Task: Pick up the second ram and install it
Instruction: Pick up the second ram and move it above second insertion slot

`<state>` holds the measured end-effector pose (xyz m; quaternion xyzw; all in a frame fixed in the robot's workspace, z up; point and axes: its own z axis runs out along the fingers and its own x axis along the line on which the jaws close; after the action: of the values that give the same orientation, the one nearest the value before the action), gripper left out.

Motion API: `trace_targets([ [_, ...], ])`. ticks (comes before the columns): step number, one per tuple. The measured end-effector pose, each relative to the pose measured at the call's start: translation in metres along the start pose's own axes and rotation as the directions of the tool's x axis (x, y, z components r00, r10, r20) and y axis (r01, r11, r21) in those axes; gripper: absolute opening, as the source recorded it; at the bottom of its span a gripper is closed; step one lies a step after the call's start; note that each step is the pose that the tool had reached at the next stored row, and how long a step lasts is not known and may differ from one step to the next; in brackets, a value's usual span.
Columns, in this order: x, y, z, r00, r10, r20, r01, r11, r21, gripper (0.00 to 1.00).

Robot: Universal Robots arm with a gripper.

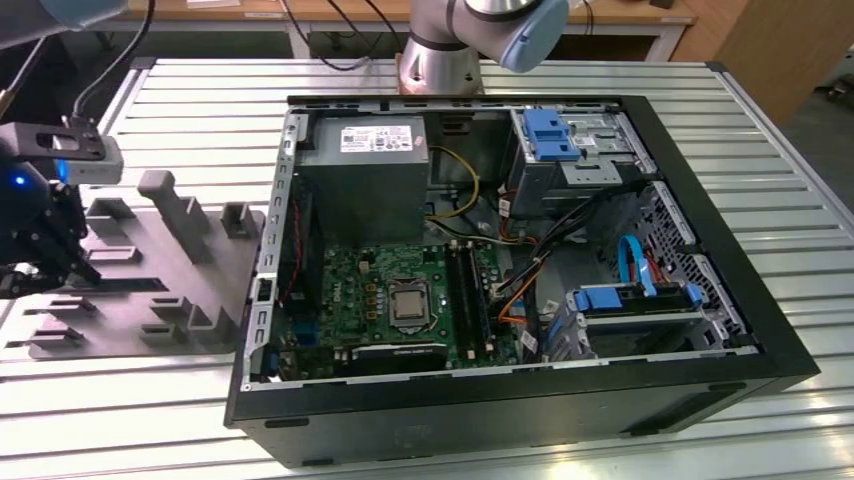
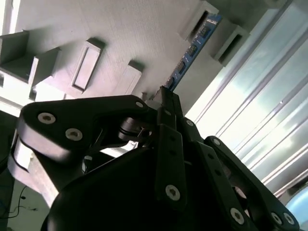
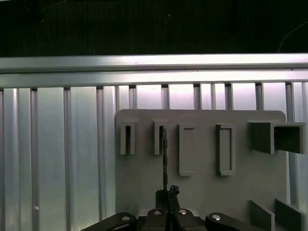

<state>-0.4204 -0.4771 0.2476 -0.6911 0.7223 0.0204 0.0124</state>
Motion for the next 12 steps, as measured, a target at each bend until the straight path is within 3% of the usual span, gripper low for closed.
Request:
trace_targets([
  [12, -0.0025, 0.0007, -0.0538, 1.0, 0.0, 0.0, 0.0, 1.0, 0.0, 0.11],
])
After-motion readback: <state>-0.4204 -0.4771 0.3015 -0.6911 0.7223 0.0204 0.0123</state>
